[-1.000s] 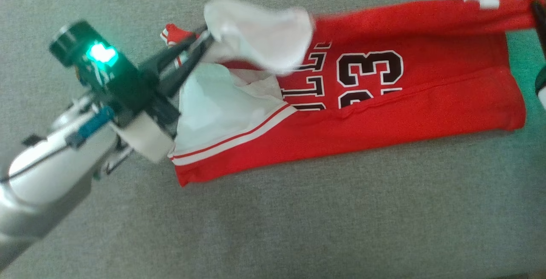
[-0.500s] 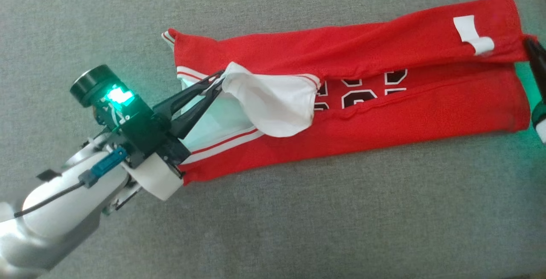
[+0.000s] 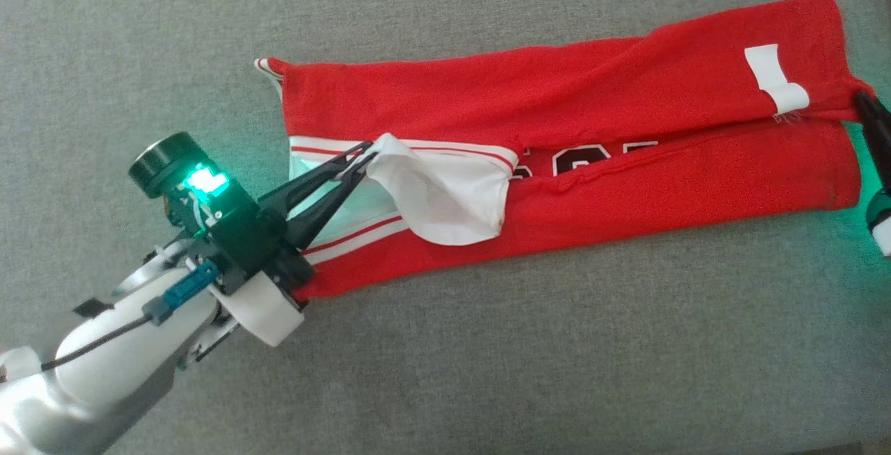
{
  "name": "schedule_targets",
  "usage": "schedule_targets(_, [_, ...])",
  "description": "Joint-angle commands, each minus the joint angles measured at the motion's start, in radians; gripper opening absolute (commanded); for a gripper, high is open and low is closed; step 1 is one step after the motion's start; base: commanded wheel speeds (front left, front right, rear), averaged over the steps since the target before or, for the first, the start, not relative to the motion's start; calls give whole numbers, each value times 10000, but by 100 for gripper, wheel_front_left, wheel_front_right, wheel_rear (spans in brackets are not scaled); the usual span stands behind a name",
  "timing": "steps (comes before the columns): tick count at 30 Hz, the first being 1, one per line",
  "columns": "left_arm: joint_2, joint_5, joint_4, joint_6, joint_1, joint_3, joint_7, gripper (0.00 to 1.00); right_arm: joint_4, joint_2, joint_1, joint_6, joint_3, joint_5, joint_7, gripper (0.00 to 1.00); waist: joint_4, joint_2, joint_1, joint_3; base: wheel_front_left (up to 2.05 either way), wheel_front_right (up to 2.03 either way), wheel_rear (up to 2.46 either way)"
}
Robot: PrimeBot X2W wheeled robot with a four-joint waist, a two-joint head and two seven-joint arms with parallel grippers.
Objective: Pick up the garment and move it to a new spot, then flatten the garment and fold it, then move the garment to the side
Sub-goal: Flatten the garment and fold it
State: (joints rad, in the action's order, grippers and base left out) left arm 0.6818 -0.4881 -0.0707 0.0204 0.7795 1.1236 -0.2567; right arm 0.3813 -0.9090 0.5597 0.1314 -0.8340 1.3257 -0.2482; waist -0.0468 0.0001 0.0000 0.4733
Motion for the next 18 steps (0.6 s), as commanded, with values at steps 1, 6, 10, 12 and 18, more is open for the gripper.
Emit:
schedule_targets(1, [271, 81, 58, -26, 46, -557, -50, 0, 19, -284, -395, -7, 87, -81, -133, 50, -11, -1, 0, -12, 0, 0, 0])
schedule_targets(6, [-173, -3, -332, 387, -377, -1188, -50, 100, 245, 195, -531, -7, 460, -66, -134, 100, -23, -1, 0, -247, 0, 0, 0])
schedule_targets(10, [-925, -47, -208, 1503, -1394, -2457, -50, 100, 382, 890, -1248, -7, 1858, -511, -134, 100, 55, -1, 0, -635, 0, 0, 0])
schedule_targets(12, [-1321, -43, -42, 1989, -1981, -3089, -51, 100, 364, 1269, -1757, -7, 2595, -929, -134, 100, 105, -1, 0, -826, 0, 0, 0])
schedule_targets(18, [-2685, 555, 854, 3024, -3909, -4987, -51, 100, 313, 2540, -3167, -7, 4493, -2401, -135, 100, 286, -1, 0, -1352, 0, 0, 0])
